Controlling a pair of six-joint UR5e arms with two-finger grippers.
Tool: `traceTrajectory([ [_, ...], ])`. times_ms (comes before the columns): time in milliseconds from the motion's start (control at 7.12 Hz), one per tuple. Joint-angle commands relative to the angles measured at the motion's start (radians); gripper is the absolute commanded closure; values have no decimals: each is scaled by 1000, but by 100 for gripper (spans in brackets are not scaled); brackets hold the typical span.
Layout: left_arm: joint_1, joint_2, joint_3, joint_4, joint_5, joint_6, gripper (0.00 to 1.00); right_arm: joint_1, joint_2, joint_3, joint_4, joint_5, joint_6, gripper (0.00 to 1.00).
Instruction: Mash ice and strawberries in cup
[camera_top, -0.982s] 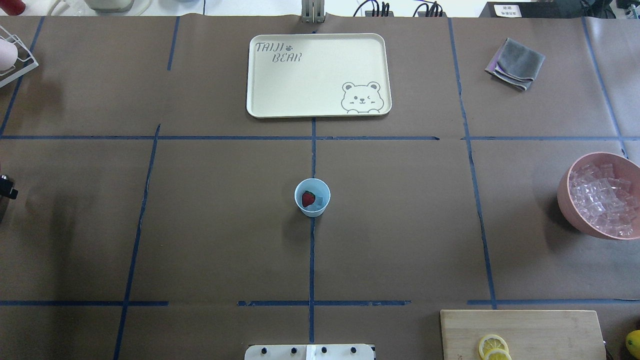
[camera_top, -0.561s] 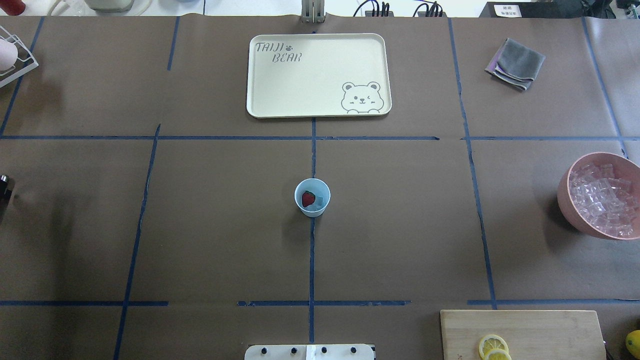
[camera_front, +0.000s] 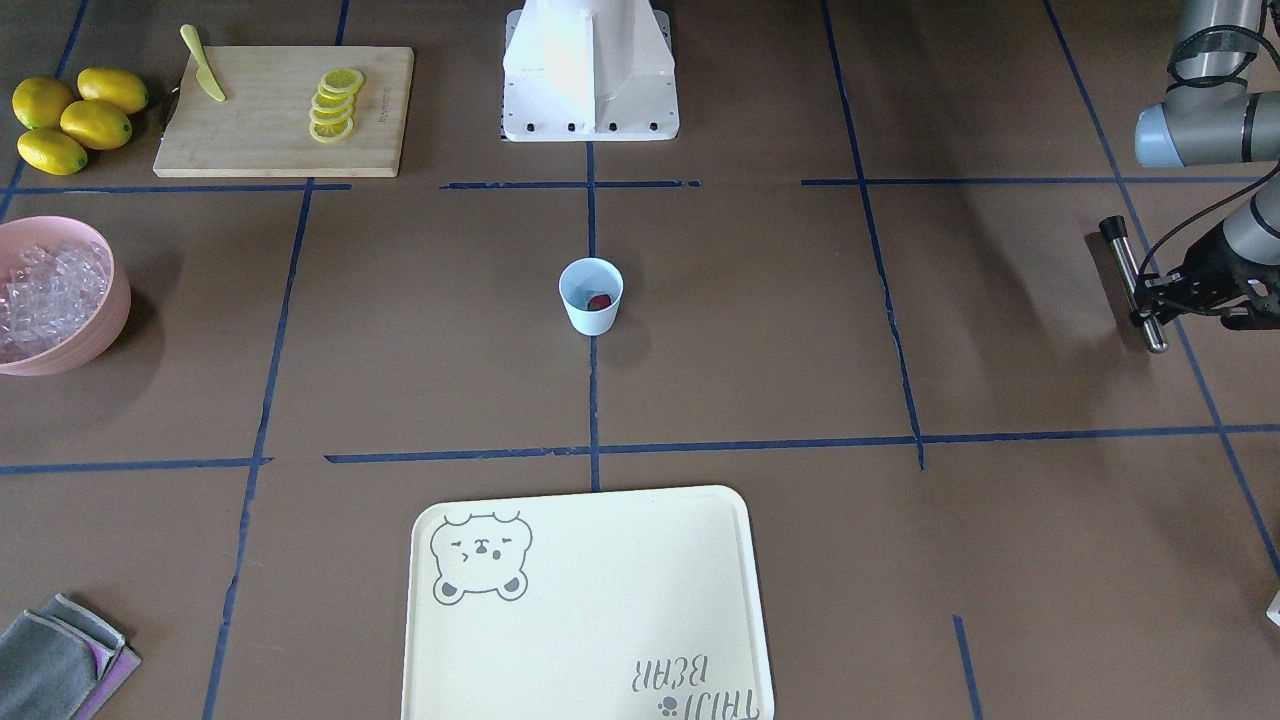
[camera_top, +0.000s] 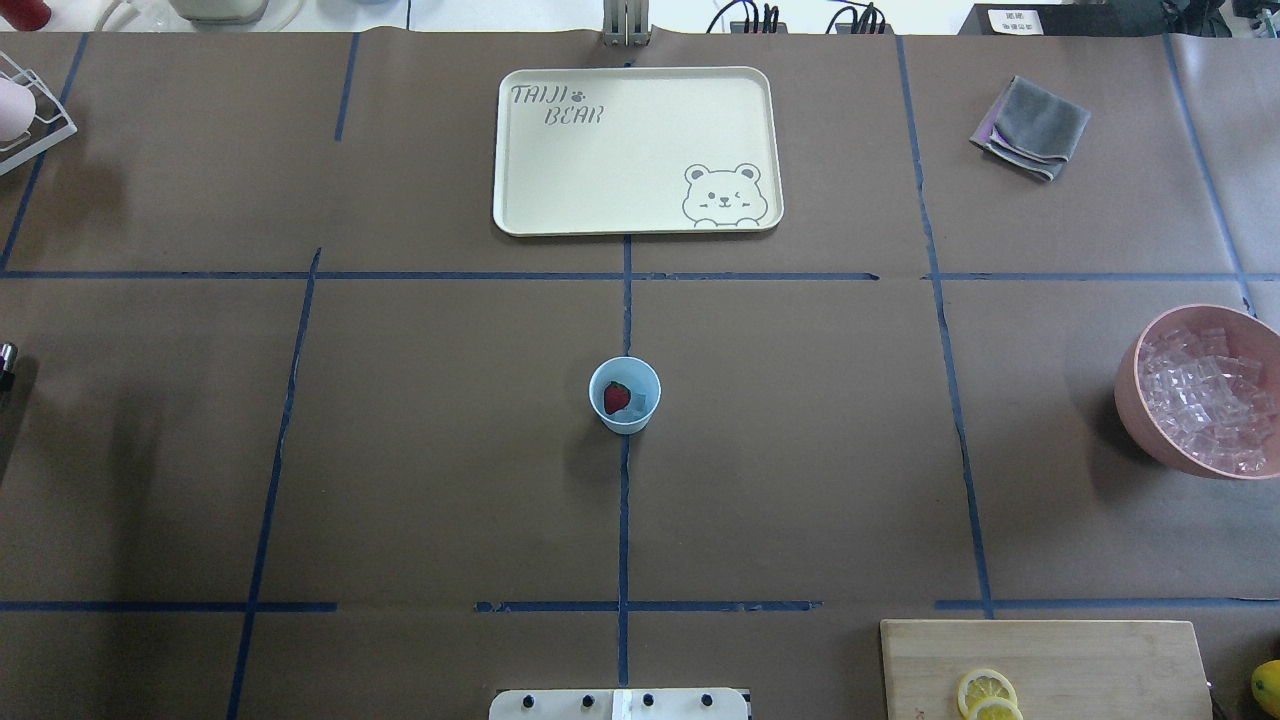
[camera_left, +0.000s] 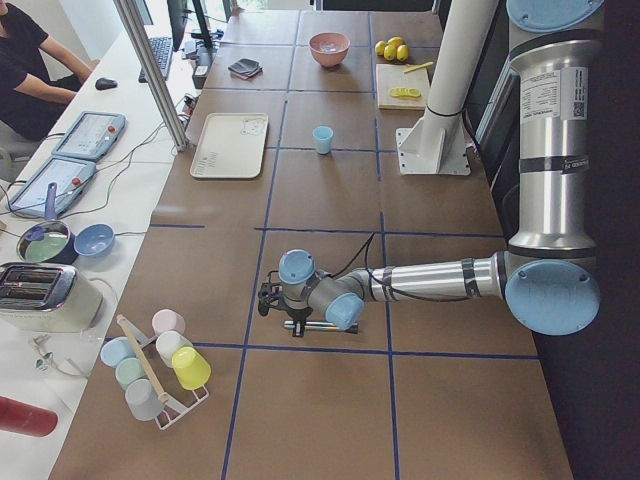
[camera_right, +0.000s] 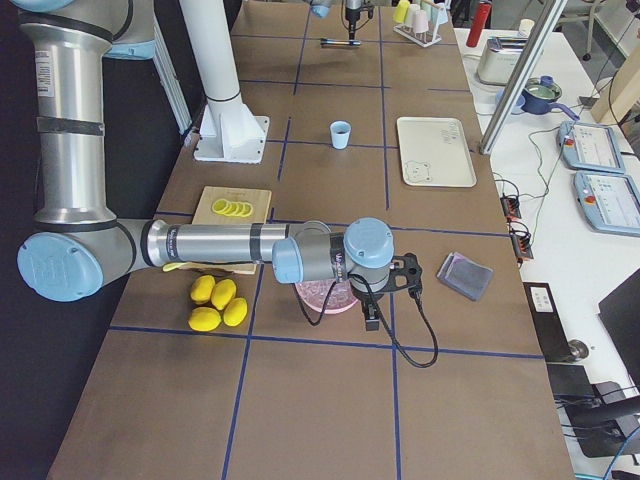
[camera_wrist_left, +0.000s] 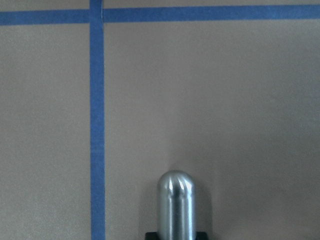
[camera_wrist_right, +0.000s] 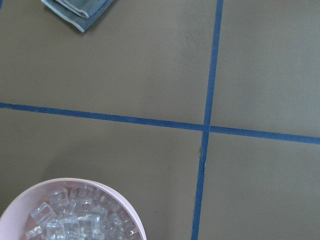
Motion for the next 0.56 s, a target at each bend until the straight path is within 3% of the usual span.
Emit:
traceTrajectory([
  [0, -6, 13, -136, 98, -52, -3, 100, 0, 0, 1, 0, 0, 0, 0],
  [140, -8, 2, -252, 176, -55, -3, 100, 0, 0, 11, 0, 0, 0, 0],
  [421, -8, -94, -394, 192, -8, -3, 100, 0, -3, 23, -2, 1, 30, 0],
])
